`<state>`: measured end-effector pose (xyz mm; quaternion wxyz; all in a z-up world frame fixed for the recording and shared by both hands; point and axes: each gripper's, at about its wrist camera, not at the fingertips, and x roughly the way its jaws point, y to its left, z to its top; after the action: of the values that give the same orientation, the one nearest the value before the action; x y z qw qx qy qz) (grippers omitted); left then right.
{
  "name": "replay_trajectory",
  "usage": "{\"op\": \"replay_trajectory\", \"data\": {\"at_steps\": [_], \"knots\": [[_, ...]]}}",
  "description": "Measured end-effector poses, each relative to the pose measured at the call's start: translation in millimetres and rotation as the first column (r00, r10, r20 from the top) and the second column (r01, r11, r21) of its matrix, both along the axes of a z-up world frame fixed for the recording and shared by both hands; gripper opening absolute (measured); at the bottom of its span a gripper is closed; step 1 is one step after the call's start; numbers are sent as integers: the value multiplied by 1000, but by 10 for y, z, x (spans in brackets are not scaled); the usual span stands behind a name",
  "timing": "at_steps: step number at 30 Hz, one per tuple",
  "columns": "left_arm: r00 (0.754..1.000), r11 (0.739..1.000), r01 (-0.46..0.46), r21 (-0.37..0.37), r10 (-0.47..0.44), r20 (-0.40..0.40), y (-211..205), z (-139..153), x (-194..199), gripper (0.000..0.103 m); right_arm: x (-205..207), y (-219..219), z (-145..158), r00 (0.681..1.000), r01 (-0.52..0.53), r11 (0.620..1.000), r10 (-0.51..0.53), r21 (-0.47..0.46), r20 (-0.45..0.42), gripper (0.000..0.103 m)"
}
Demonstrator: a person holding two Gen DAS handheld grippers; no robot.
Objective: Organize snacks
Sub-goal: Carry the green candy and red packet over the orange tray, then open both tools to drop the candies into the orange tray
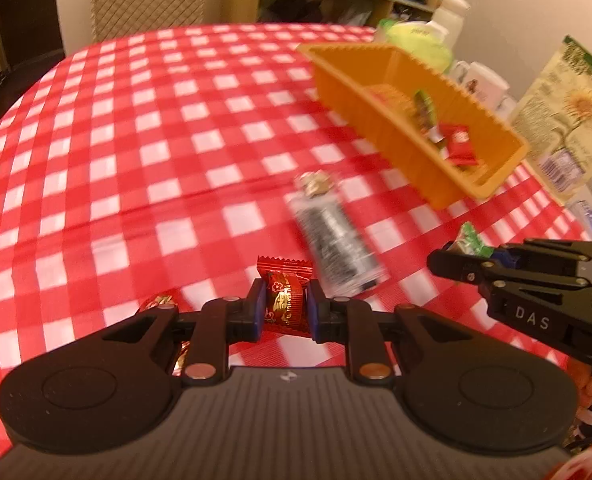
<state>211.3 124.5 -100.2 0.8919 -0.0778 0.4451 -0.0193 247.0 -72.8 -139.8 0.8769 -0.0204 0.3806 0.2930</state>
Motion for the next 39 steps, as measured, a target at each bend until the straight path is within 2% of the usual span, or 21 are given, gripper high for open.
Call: {"op": "replay_trajectory", "data": {"at_steps": [10,18,28,39], "knots": [[989,994,112,-20,-109,98,-309,403,136,19,-4,-243,391,997,60,995,-63,86,36,15],[974,986,168,-16,-164,154,-538,568,504,19,269,-470,634,986,145,981,-154,126,60,15],[951,970,242,-2,-237,199,-877,686,1107,19,753,-725,670,965,254,956,-261,143,32,15],[943,956,293,18,-292,163,-1101,540,1492,19,956,-846,609,944,326,933,-330,152,-1,15]]}}
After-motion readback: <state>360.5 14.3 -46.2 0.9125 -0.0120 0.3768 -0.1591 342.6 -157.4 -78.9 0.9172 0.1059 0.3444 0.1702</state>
